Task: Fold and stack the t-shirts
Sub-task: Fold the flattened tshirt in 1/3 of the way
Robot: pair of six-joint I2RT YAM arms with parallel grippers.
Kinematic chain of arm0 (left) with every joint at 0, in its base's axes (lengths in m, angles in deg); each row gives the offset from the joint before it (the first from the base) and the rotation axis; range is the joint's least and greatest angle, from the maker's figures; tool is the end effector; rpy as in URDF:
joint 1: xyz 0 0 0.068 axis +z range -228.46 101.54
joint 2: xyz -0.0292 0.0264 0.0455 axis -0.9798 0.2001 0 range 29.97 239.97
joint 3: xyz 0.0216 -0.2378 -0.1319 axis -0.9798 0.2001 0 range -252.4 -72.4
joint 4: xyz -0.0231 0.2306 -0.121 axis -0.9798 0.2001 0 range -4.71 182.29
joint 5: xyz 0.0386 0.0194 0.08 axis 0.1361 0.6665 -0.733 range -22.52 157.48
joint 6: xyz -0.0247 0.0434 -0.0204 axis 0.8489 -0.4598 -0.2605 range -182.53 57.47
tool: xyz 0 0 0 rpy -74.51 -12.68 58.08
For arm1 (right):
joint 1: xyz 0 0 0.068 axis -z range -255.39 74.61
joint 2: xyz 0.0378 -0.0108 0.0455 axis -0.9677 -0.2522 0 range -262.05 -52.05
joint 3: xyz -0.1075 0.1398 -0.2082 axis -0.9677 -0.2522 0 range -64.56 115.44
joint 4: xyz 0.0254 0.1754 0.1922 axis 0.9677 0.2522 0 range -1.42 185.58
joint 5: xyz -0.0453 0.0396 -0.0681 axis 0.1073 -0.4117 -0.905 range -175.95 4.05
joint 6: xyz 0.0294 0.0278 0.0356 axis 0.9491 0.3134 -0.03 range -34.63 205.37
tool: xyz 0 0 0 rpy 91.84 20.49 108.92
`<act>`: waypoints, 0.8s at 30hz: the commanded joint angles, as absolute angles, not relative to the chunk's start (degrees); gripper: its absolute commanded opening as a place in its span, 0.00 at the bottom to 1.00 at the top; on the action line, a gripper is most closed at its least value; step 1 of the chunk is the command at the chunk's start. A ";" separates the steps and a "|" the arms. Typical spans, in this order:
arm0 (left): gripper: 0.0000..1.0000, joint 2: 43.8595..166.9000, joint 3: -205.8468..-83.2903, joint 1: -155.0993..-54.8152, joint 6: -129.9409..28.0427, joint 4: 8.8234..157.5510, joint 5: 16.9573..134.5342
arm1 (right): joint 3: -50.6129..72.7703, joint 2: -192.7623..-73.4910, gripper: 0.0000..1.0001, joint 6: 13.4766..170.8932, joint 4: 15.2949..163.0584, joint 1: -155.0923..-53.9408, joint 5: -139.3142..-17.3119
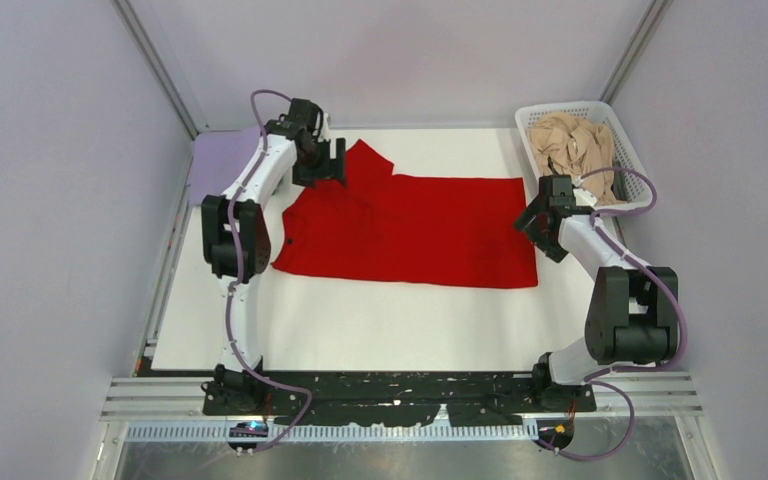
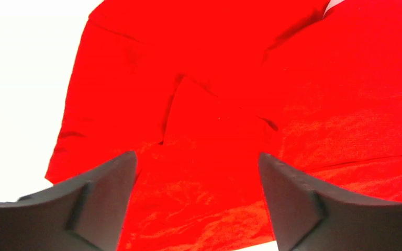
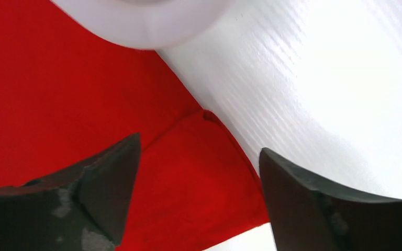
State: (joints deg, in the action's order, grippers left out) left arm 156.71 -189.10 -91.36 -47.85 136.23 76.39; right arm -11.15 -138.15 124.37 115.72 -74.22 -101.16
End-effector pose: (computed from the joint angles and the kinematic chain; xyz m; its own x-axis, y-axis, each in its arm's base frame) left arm 0.4691 -0.1132 0.2459 -0.8990 -0.0510 -0.4351 0.0682 0.9648 -0.2540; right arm 0.2947 -0.0153 0.2014 -0.5766 0.6192 -0.5331 0.6617 0.7366 0.1398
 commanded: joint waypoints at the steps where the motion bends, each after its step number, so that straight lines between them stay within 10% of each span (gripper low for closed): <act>1: 0.99 152.77 -190.92 -90.94 -46.05 139.34 76.52 | -7.74 -134.02 0.99 123.67 112.92 -74.32 -104.93; 10: 1.00 131.92 -153.65 -90.94 -37.02 115.16 90.49 | -17.81 -127.84 0.95 117.72 103.45 -82.81 -91.80; 24: 1.00 135.44 -139.34 -88.74 -34.66 116.69 83.57 | -19.24 -142.38 0.95 116.91 102.25 -88.61 -89.23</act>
